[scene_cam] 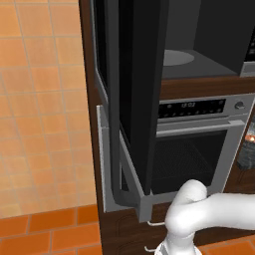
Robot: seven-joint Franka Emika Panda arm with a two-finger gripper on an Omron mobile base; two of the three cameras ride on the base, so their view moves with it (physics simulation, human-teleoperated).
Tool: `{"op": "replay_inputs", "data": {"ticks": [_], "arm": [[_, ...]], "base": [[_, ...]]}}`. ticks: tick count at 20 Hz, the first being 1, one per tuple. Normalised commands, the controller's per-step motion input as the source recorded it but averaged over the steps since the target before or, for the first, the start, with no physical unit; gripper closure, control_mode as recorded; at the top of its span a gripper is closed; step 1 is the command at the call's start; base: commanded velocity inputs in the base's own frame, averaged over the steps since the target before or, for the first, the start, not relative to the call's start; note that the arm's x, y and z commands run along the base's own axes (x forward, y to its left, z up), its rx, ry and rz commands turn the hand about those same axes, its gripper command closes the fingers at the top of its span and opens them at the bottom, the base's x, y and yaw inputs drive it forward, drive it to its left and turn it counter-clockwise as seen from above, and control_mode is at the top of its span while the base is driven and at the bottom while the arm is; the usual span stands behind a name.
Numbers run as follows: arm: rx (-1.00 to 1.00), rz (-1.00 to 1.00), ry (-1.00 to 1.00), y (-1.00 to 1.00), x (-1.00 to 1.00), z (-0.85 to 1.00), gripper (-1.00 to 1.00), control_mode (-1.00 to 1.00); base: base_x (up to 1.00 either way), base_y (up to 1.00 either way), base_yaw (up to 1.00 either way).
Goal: Open the microwave, place the bowl with waffle inside the microwave, then close the microwave door and turn it on.
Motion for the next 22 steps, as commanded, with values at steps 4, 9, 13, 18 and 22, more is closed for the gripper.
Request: {"op": "replay_inputs", "data": {"ticks": [4,9,13,18,22], "arm": [[0.00,-0.12,0.12,-0.07,0.62,-0.41,-1.00,-1.00],[0.00,-0.12,0.07,-0.05,0.51,-0.43,-1.00,-1.00],[0.02,-0.07,0.01,-0.29,0.11,-0.30,-1.00,-1.00],[0.03,-0.01,-0.02,-0.06,-0.28,-0.08,-1.00,-1.00],[0.00,-0.01,0.00,-0.06,0.00,-0.48,-1.00,-1.00]], "base": [[0.00,0.00,0.00],[0.00,0.00,0.00],[0.00,0.00,0.00],[0.00,0.00,0.00],[0.00,0.00,0.00]]}}
